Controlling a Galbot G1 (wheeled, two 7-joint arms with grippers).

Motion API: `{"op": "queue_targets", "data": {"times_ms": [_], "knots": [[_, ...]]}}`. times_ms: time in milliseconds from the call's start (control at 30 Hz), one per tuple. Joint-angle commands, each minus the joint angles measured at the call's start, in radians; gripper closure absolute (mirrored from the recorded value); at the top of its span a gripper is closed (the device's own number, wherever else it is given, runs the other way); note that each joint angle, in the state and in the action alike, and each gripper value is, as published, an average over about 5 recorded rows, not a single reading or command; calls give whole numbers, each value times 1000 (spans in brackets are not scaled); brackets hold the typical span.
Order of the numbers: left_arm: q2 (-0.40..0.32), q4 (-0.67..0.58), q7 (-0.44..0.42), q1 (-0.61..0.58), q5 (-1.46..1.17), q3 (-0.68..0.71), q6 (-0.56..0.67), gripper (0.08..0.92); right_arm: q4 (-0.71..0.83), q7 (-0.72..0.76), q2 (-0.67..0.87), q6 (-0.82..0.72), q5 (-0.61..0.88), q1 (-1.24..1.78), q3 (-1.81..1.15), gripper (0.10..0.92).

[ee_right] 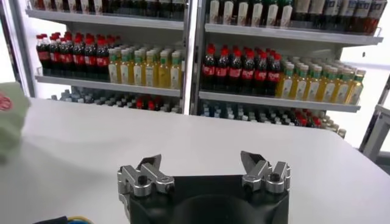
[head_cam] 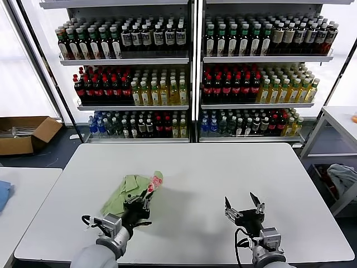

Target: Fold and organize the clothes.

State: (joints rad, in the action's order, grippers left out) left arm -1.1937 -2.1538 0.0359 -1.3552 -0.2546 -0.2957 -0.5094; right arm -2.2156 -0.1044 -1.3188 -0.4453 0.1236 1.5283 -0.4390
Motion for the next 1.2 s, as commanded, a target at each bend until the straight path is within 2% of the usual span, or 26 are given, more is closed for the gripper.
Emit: {"op": "queue_targets", "data": {"times_ms": [33,200,400,500,667,900,1200], "knots": [[-86,90,84,111,-111,85,26,749,5,-4,-4,-2,-11,5,7,203],[-105,52,162,137,-289,83,32,601,24,-15,-4,-16,-10,-1,24,203],[-70,-77,176,93,-381,66,17,428,63,-31,-15,-48,22,-47,67,203],[-60,-95,179,84,-405,31,12,341,70,-40,-23,-69,59,-76,95,203],[-34,-50,203,83,-357,-44,12,210,76,-86,-20,-124,282,-153,148,203],[23,27,241,84,-264,-127,1,177,166,-176,-28,-133,550,-290,226,203],[19,22,248,52,-237,-170,-11,177,322,-304,-128,-134,609,-376,363,212]]}}
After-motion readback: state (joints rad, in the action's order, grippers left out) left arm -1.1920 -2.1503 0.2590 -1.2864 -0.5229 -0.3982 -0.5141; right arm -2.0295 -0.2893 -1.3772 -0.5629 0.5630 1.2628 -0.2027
